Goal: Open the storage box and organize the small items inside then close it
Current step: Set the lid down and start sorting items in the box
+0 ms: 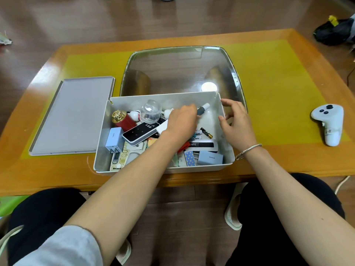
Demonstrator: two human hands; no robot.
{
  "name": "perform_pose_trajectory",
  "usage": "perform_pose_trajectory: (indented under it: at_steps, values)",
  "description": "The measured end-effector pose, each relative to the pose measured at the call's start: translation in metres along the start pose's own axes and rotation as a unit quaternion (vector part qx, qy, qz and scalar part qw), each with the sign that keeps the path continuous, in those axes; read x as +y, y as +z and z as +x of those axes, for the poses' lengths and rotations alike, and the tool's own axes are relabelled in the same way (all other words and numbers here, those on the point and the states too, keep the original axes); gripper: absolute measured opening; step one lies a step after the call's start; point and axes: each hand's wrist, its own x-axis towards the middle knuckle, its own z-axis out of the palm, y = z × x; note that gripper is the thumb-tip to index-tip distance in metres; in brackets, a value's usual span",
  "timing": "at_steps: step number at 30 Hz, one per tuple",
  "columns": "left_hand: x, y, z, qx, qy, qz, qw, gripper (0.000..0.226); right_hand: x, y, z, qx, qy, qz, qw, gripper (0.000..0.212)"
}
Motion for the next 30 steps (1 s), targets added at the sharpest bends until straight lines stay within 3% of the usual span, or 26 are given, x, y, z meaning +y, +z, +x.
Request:
perform_pose_trajectory:
  at_steps: [8, 13, 17, 23, 30]
  values:
    - [0.011, 0.024, 0.013, -0.031, 0.001, 0.109, 0.994, 0.028, 0.004, 0.002, 0.002, 0.000, -0.003, 0.010, 1.000, 0.024]
    - [0.008, 0.024, 0.005, -0.031, 0.033, 0.143, 0.989, 0.035, 0.007, 0.004, 0.002, 0.003, 0.000, 0.017, 1.000, 0.024]
    - [0.008, 0.018, -0.008, -0.017, 0.057, 0.132, 0.989, 0.013, 0.008, 0.004, 0.002, 0.001, -0.003, 0.014, 1.000, 0.025]
    - [0.015, 0.015, -0.014, -0.123, 0.116, 0.136, 0.976, 0.040, 0.008, 0.005, 0.001, -0.003, -0.002, 0.011, 1.000, 0.026]
    - [0.018, 0.020, -0.015, -0.169, 0.139, 0.125, 0.968, 0.062, 0.007, 0.004, 0.002, -0.003, -0.005, 0.013, 1.000, 0.025]
